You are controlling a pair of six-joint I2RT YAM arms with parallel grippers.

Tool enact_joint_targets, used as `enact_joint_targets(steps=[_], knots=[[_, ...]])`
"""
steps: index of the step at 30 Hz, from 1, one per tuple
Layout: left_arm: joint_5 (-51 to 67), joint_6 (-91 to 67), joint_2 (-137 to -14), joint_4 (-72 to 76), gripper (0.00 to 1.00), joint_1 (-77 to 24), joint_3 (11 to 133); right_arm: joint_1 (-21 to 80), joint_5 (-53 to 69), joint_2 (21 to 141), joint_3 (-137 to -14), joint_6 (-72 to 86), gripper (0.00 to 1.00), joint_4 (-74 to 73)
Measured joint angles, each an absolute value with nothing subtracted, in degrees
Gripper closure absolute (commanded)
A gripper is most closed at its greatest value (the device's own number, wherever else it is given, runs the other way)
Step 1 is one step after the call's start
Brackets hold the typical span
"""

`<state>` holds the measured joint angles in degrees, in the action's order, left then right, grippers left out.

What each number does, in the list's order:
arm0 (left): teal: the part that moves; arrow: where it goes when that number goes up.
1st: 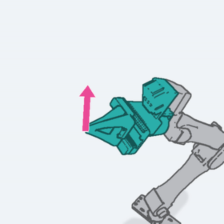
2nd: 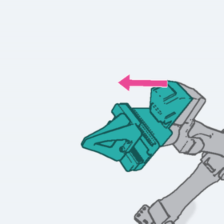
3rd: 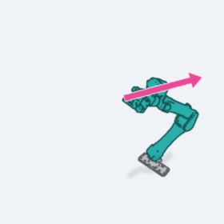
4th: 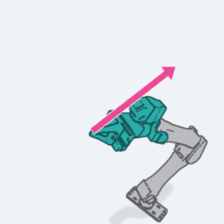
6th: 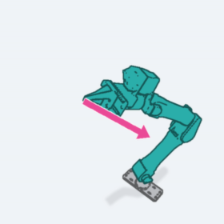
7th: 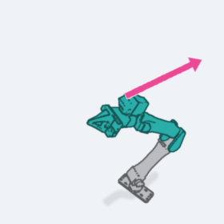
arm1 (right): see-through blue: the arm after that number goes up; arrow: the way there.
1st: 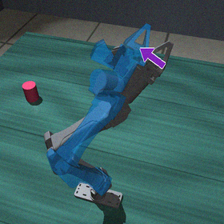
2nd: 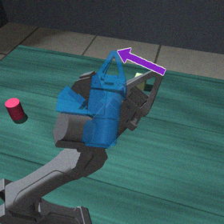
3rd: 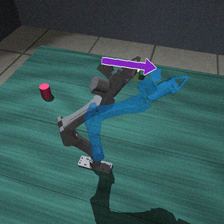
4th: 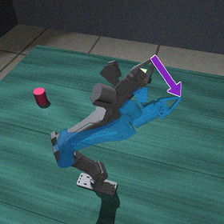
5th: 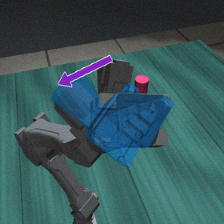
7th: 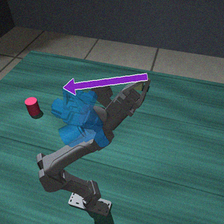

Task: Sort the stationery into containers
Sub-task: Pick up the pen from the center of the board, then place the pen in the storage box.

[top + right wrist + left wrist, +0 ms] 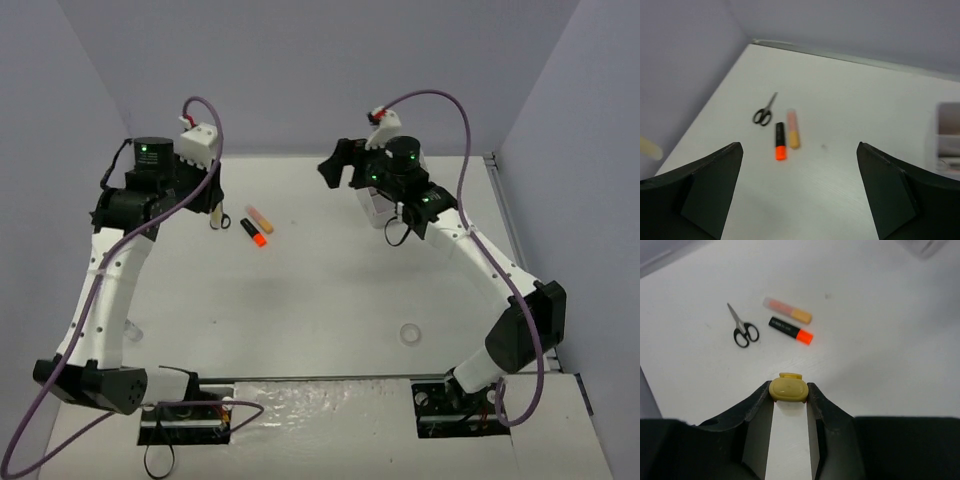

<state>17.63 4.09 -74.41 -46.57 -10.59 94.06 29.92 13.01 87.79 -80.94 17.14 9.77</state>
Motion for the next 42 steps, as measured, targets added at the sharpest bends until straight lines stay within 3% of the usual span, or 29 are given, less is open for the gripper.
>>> enact_joint_targets(steps=[6,8,10,17,21,24,27,29,30,31,33,42], knots=[[18.1,-10.9,-65.0,-41.4,1.00,-10.6,93.2,47.2,15.0,88.8,-84.9,13.5,0.23,18.0],[18.2,-14.2,-64.0,-40.9,1.00,-10.6,93.1,50.0,15.0,90.3,-86.3,13.0,0.29,20.5],[18.5,-16.7,-63.7,-40.5,1.00,-10.5,93.0,52.0,15.1,93.1,-89.1,11.6,0.36,21.5],[20.0,-20.4,-63.8,-40.6,1.00,-10.4,91.2,54.1,16.6,100.3,-93.7,8.7,0.43,20.5],[21.1,-21.1,-63.6,-40.7,1.00,-10.4,90.9,54.1,16.7,102.5,-95.0,8.3,0.54,19.4],[21.6,-21.4,-63.5,-40.7,1.00,-10.3,90.9,54.1,16.8,103.1,-95.6,8.4,0.70,19.5],[22.3,-21.5,-63.4,-40.4,0.99,-10.2,90.4,54.5,17.6,103.7,-96.5,8.8,1.00,19.7],[22.3,-21.4,-63.4,-40.1,0.79,-10.1,90.0,55.0,18.2,104.0,-96.8,8.9,1.00,19.8],[22.3,-21.4,-63.4,-40.1,0.54,-9.9,89.9,55.2,18.5,104.1,-96.9,9.0,1.00,19.8],[22.4,-21.3,-63.4,-40.4,0.35,-9.9,89.8,55.2,18.8,104.2,-96.8,9.1,1.00,19.9],[22.6,-20.7,-63.4,-40.4,0.07,-9.7,89.8,55.2,18.7,104.4,-96.7,9.4,1.00,20.0],[23.7,-19.1,-63.4,-41.8,0.03,-9.9,89.7,44.8,13.1,103.5,-89.6,14.8,1.00,21.8]])
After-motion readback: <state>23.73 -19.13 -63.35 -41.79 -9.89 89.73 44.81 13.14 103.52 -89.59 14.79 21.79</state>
